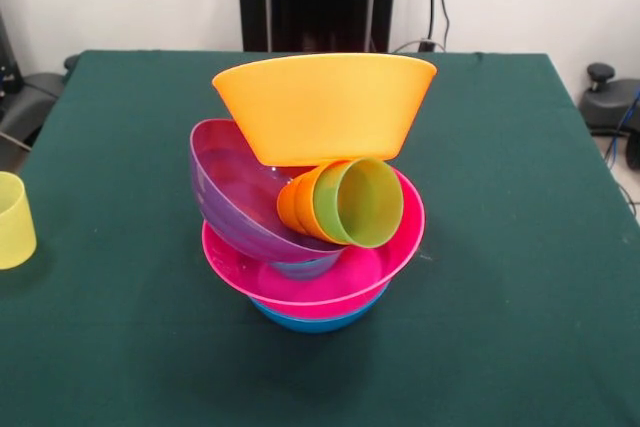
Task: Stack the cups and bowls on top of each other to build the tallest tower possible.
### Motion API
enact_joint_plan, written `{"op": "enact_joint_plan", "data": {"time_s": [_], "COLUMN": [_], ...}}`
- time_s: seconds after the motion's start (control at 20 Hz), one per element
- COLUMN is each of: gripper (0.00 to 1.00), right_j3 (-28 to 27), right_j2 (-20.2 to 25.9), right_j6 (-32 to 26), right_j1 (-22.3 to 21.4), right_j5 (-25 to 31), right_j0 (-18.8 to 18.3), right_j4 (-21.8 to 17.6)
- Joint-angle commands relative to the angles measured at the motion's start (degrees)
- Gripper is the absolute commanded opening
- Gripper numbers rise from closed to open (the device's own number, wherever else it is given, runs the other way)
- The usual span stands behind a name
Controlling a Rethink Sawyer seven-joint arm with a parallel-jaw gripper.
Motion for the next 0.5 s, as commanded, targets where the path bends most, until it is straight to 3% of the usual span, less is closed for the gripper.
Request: {"op": "enact_joint_plan", "data": {"time_s": [0.05, 0.5], "gripper": [1.00, 1.00], "right_j3": [-1.5, -2.2], "right_j2": [4.4, 5.4], "right_j6": [6.7, 6.7], "right_j1": [6.1, 6.7], "right_j5": [5.7, 7.5], "right_j0": [0.2, 0.2], "right_j4": [1.5, 5.8]}}
